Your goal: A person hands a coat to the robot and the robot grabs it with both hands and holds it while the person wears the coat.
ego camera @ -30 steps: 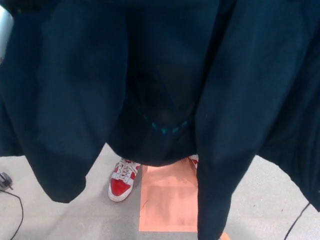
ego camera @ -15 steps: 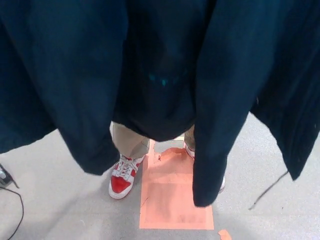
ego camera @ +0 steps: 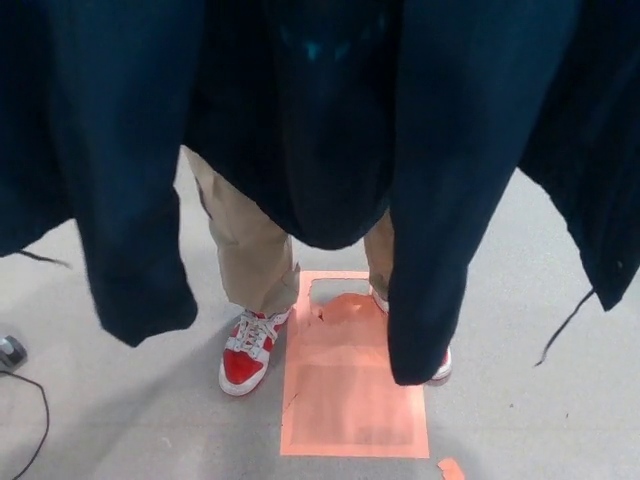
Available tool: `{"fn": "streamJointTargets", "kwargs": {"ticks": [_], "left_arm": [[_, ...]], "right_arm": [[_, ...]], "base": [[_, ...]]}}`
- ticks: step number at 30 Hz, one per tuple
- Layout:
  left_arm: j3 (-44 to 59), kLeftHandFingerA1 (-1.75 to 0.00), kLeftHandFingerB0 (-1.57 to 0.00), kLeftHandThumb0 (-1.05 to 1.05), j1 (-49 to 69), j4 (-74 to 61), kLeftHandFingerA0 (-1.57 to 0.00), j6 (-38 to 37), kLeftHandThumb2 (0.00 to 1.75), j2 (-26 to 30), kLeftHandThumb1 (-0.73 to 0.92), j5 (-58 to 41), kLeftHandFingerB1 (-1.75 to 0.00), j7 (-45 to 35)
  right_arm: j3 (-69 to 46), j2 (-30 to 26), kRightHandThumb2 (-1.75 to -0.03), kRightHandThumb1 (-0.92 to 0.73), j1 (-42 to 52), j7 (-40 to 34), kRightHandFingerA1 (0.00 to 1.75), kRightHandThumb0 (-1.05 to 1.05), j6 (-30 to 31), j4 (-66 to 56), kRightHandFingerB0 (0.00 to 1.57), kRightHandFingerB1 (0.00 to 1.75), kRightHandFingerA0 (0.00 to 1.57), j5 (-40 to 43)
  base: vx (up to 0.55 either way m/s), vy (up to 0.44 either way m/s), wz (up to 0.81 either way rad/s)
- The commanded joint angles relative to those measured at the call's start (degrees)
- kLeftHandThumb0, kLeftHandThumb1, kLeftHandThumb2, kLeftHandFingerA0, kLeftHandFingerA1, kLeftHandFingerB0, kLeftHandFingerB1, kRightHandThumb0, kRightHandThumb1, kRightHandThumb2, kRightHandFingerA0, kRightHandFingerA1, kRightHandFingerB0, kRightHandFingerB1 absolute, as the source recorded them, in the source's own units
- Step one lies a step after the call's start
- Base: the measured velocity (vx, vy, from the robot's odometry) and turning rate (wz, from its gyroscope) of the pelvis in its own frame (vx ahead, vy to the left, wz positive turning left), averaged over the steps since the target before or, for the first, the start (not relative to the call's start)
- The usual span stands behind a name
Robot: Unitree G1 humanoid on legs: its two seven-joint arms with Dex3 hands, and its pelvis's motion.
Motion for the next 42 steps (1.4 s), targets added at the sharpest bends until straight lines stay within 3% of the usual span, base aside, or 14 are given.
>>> {"fn": "streamJointTargets", "kwargs": {"ticks": [1,11,15,16,17,18,20,21,22,23,25,26,27,42], "left_arm": [[-1.48,-1.75,-0.74,-0.37,-21.22,8.18,-1.01,-4.66,0.64,3.97,0.79,4.34,-1.50,15.24],[-4.67,-1.75,-0.70,-0.47,-29.83,13.96,-0.94,-3.90,0.65,3.38,0.77,4.82,-1.45,12.33],[-7.31,-1.75,-0.64,-0.53,-33.64,15.99,-0.92,-3.54,0.64,3.30,0.78,6.04,-1.61,10.24],[-7.19,-1.75,-0.61,-0.51,-34.67,16.34,-0.89,-4.09,0.63,3.16,0.78,5.63,-1.69,10.23],[-7.22,-1.75,-0.61,-0.51,-34.98,16.50,-0.89,-4.27,0.63,3.12,0.78,5.47,-1.69,10.31],[-7.29,-1.75,-0.64,-0.47,-35.76,16.84,-0.92,-5.25,0.63,3.18,0.77,5.11,-1.71,10.47],[-9.04,-1.75,-0.64,-0.43,-37.48,17.28,-0.95,-4.23,0.62,3.66,0.71,6.82,-1.70,10.58],[-10.18,-1.75,-0.72,-0.46,-38.46,17.54,-0.95,-3.29,0.60,3.81,0.67,7.79,-1.07,10.17],[-11.65,-1.75,-0.72,-0.46,-39.65,17.85,-0.95,-2.05,0.60,3.97,0.67,8.90,-1.07,9.52],[-12.36,-1.75,-0.63,-0.48,-40.12,18.08,-0.94,-1.05,0.62,3.88,0.74,9.29,-1.30,9.00],[-15.40,-1.75,-0.62,-0.44,-42.96,18.78,-0.93,1.68,0.63,3.61,0.76,11.68,-1.43,6.28],[-15.83,-1.43,-0.74,-0.52,-43.54,18.90,-1.20,1.75,0.94,3.60,0.55,11.70,-1.14,6.02],[-16.18,-1.41,-0.73,-0.52,-44.36,19.03,-1.17,1.68,0.94,3.56,0.54,11.44,-1.12,6.07],[-16.95,-1.41,-0.73,-0.52,-47.61,19.44,-1.17,2.15,0.94,2.74,0.54,11.60,-1.12,6.31]], "right_arm": [[-2.72,-4.98,-0.67,-0.83,-20.60,-16.18,1.66,-0.46,1.47,5.69,0.70,1.47,0.84,1.71],[0.26,-6.38,-0.68,-0.84,-27.45,-14.42,1.73,-0.52,4.29,9.07,0.82,1.47,0.94,-0.76],[4.41,-6.92,-0.64,-0.81,-30.62,-16.92,1.66,-0.52,6.87,10.31,0.81,1.43,0.97,-4.26],[5.30,-6.97,-1.05,-0.62,-31.76,-16.88,1.37,-0.49,7.86,10.57,0.89,1.11,1.26,-4.87],[5.64,-6.99,-1.05,-0.62,-32.09,-16.88,1.37,-0.49,8.11,10.69,0.89,1.11,1.26,-4.92],[6.48,-7.14,-0.64,-0.83,-32.85,-16.88,1.61,-0.52,8.26,10.98,0.80,1.37,1.02,-5.05],[7.81,-7.48,-0.65,-0.85,-34.43,-15.69,1.61,-0.52,8.81,11.38,0.83,1.40,1.01,-5.52],[8.18,-7.68,-0.68,-0.83,-35.19,-15.33,1.72,-0.53,8.83,11.53,0.79,1.51,0.98,-5.38],[8.46,-7.94,-0.68,-0.83,-36.07,-14.95,1.72,-0.53,8.75,11.66,0.79,1.51,0.98,-5.14],[8.78,-7.97,-0.68,-0.83,-36.38,-15.02,1.71,-0.54,8.94,11.73,0.78,1.51,0.97,-5.21],[9.29,-8.28,-0.64,-0.81,-37.80,-15.08,1.60,-0.54,8.95,11.74,0.75,1.40,0.94,-5.13],[9.49,-8.27,-0.62,-0.73,-38.16,-15.10,1.65,-0.48,9.14,11.76,0.74,1.40,0.91,-5.16],[10.17,-8.28,-0.66,-0.66,-38.78,-15.51,1.67,-0.43,9.93,11.82,0.70,1.43,0.90,-5.74],[12.21,-9.52,-0.66,-0.66,-41.78,-16.66,1.67,-0.43,10.83,12.10,0.70,1.43,0.90,-6.05]], "base": [[0.00,0.000,0.00],[0.00,0.000,0.00],[0.00,0.000,0.00],[0.00,0.000,0.00],[0.00,0.000,0.00],[0.00,0.000,0.00],[0.00,0.000,0.00],[0.00,0.000,0.00],[0.00,0.000,0.00],[0.00,0.000,0.00],[0.00,0.000,0.00],[0.00,0.000,0.00],[0.00,0.000,0.00],[0.00,0.000,0.00]]}}
